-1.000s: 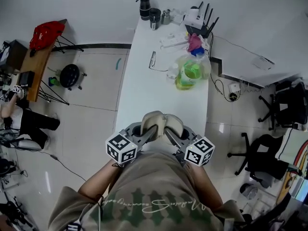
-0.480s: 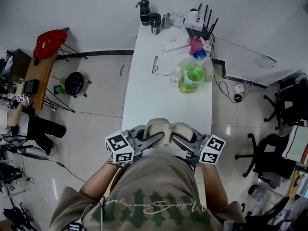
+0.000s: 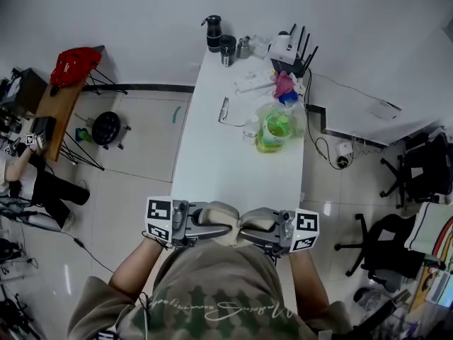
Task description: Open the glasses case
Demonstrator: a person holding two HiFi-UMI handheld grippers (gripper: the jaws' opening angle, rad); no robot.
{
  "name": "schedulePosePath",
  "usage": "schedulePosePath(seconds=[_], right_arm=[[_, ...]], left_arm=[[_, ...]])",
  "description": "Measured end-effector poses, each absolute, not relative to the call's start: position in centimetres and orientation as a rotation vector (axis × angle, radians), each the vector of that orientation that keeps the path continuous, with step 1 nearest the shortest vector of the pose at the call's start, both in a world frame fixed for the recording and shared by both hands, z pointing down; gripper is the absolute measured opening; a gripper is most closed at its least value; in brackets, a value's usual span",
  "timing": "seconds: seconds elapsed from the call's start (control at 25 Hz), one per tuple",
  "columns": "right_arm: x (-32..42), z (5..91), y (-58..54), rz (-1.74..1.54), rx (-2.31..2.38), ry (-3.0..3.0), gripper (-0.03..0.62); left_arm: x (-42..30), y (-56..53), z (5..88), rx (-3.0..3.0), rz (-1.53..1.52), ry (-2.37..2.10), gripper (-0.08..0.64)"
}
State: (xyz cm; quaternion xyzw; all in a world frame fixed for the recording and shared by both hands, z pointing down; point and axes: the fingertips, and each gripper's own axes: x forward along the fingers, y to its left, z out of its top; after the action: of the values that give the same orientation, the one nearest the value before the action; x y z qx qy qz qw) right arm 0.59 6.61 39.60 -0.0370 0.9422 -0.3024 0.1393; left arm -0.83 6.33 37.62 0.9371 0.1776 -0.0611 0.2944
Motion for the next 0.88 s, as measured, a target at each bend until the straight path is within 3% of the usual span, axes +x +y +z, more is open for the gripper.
schedulePosePath(seconds=[0.44, 0.68, 0.88], right_arm=[[1.0, 38.3, 7.6, -0.948, 0.106, 2.572, 0.078], [5.1, 49.9, 2.3, -1.266, -0.562, 2.595, 0.08], [6.9, 54.4, 1.5, -1.411, -0.777, 2.57, 0.08]], left_arm=[[-0.2, 7.4, 36.3, 2.298, -0.321, 0.649, 0.025], [1.8, 1.7, 47.5, 2.353, -0.044, 0.015, 0.026], [2.4, 1.0, 52.1, 2.283, 0.051, -0.073, 0.028]])
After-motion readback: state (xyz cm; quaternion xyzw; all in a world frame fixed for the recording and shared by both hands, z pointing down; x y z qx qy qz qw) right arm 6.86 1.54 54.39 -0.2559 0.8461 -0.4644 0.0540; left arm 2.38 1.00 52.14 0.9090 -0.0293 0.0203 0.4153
